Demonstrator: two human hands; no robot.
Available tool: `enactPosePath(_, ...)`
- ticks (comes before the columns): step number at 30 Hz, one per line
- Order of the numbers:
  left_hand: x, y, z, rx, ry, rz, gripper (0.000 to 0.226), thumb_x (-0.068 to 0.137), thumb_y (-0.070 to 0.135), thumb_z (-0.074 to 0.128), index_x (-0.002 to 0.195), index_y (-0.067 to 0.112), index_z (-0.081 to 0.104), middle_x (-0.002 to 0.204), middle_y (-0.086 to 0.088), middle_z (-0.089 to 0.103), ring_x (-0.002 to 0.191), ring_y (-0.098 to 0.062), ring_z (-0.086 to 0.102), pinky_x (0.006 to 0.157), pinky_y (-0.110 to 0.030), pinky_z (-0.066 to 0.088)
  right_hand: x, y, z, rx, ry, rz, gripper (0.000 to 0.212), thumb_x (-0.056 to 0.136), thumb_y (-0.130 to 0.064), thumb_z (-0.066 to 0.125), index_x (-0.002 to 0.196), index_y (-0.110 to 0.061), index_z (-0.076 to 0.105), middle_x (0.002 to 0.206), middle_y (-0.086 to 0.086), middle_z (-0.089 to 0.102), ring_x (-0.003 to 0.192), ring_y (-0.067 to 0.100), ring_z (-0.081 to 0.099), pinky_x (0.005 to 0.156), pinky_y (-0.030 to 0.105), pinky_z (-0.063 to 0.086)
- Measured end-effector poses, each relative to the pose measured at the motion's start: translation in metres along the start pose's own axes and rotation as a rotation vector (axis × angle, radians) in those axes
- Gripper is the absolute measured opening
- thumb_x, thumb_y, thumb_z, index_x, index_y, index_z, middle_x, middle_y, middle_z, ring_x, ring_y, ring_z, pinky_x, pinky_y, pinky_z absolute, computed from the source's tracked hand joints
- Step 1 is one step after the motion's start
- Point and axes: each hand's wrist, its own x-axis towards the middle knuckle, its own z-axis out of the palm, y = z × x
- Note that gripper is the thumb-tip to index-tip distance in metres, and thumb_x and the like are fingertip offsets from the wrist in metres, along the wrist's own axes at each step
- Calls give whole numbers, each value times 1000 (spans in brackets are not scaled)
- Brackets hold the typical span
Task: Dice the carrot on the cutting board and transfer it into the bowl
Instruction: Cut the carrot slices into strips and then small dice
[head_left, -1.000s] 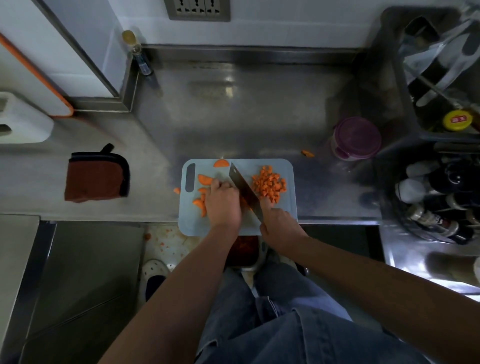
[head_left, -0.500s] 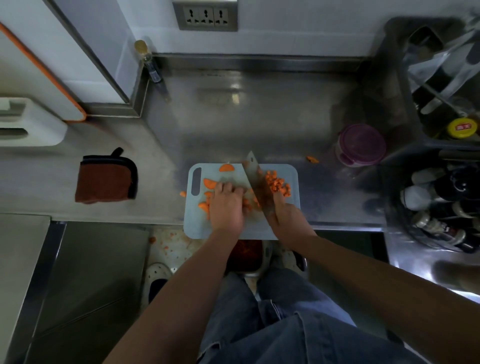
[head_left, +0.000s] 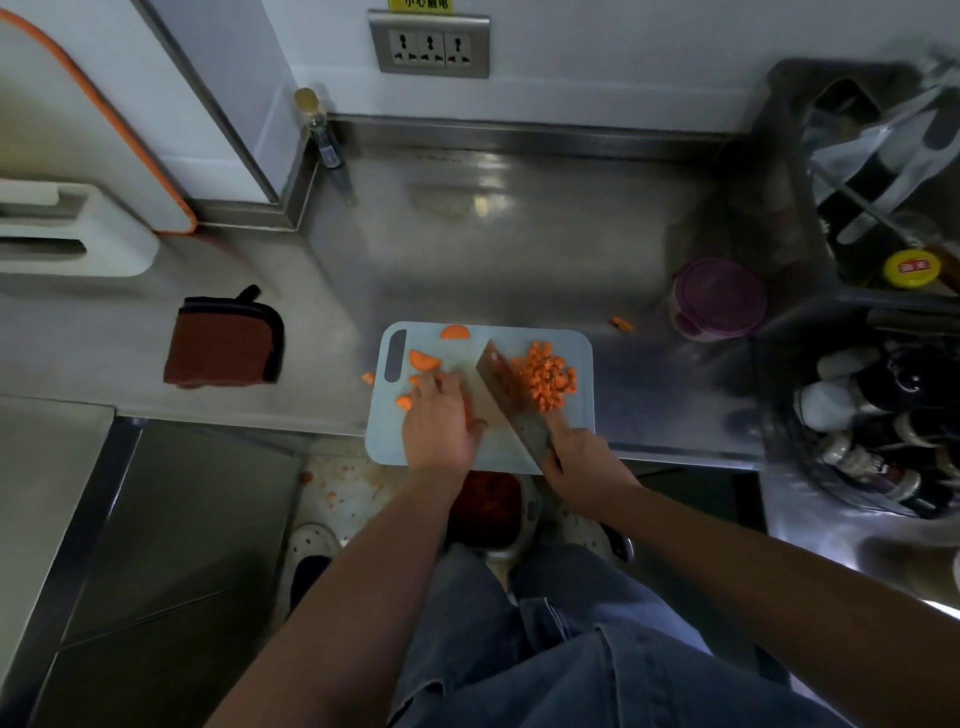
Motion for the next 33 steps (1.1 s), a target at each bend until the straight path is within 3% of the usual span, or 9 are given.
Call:
enactPosePath(6,-5,-9,-7,-98,11,-17,63,76,26,78,128,14,44,126,-12,41,110,-30,51,84,-41,48,3,0,0,-32,-12,-42,29,96,-14,44,123,-9,35,69,5,51,60,22,52,54,37,46)
enactPosePath(11,-7,-25,-8,-141,-5,143,46,81,18,71,122,15,49,121,-10,43,99,-28,55,79,-38,49,13,0,-2,32,91,16,23,95,-11,44,117,-10,37,68,8,55,60,25,55,56,41,47)
enactPosePath(16,0,-31,-8,-68,-14,301,25,82,10,67,106,13,67,126,-8,48,106,-26,56,85,-39,50,18,-5,-2,25,41,-16,22,94,-14,43,115,-14,35,75,11,60,64,28,59,61,46,54)
enactPosePath(21,9,-27,-8,70,-37,304,17,90,19,60,104,10,64,125,-5,50,109,-24,51,86,-36,47,21,-7,-4,42,62,18,25,93,-12,43,117,-13,35,74,12,59,64,28,58,59,47,53)
enactPosePath(23,11,-27,-11,-5,-8,298,18,91,29,61,96,13,63,110,-4,57,98,-21,55,80,-36,48,21,-8,-4,46,79,12,24,94,-12,43,116,-14,37,74,11,60,63,27,59,59,48,53)
enactPosePath(26,10,-27,-19,-232,105,147,17,87,33,66,83,17,64,82,0,63,75,-15,58,68,-30,48,20,-8,-3,46,82,5,22,94,-12,42,116,-13,37,72,10,58,61,26,57,55,41,50)
enactPosePath(29,9,-27,-29,-435,172,-155,9,87,25,67,88,16,65,73,7,61,67,-7,55,65,-15,38,19,-13,3,0,45,-4,20,94,-13,41,114,-14,35,75,10,56,66,28,56,58,40,47)
enactPosePath(33,12,-42,-27,-484,177,-429,30,89,41,64,88,12,67,82,1,65,81,-17,61,75,-28,45,17,-28,18,-76,18,5,29,95,-14,42,123,-13,33,83,9,54,74,28,54,63,39,45)
